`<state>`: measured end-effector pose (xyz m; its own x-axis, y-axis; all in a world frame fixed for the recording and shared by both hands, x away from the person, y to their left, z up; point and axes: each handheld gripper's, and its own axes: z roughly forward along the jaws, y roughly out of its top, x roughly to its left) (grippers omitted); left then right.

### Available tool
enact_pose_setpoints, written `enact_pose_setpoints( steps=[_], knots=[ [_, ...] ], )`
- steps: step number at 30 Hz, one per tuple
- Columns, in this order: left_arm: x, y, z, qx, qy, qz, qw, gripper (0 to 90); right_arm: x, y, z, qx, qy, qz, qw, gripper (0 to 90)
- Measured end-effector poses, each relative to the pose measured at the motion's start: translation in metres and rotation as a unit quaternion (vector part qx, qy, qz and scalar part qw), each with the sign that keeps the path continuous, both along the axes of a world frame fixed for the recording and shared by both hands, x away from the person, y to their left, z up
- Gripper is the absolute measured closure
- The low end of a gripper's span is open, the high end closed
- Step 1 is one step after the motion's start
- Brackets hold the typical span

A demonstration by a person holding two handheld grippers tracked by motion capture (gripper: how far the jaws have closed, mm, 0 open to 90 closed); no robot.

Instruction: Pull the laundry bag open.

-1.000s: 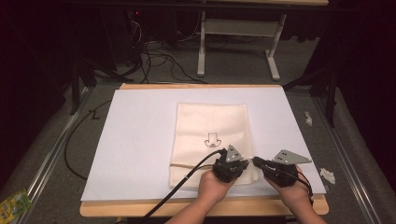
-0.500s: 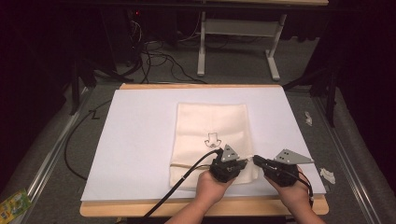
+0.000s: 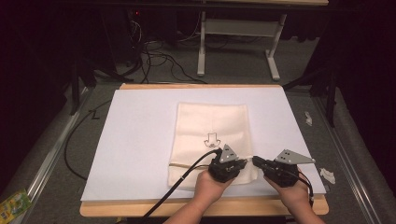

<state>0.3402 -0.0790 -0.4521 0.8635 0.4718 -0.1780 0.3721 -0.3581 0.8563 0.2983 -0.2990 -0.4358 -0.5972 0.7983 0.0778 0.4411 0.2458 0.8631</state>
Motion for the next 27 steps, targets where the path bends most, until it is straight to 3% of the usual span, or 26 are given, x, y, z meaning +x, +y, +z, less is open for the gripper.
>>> enact_pose_setpoints(
  steps=[5,8,18,24,27],
  knots=[
    [-0.0019,0.0012,-0.0019,-0.009,-0.012,0.01,0.9998,84.8,0.001,-0.0006,0.0,0.002,-0.003,0.001,1.0,87.1],
    [-0.0007,0.0026,0.0,-0.025,-0.01,0.014,0.9995,84.7,0.0016,-0.0015,-0.0008,0.003,-0.003,0.001,1.0,87.1],
    [0.0003,-0.0007,-0.0004,-0.045,-0.003,0.015,0.9989,85.7,0.0015,-0.0028,-0.0024,0.012,0.003,-0.003,0.9999,87.0],
    [-0.0014,-0.0048,-0.0003,-0.039,-0.017,0.017,0.9989,87.1,0.0011,-0.0017,-0.0016,0.013,-0.001,-0.004,0.9999,87.0],
    [-0.0002,-0.005,-0.0018,-0.038,-0.006,0.025,0.9989,87.8,0.0015,0.0001,-0.002,0.003,0.002,-0.016,0.9999,87.3]
  ],
)
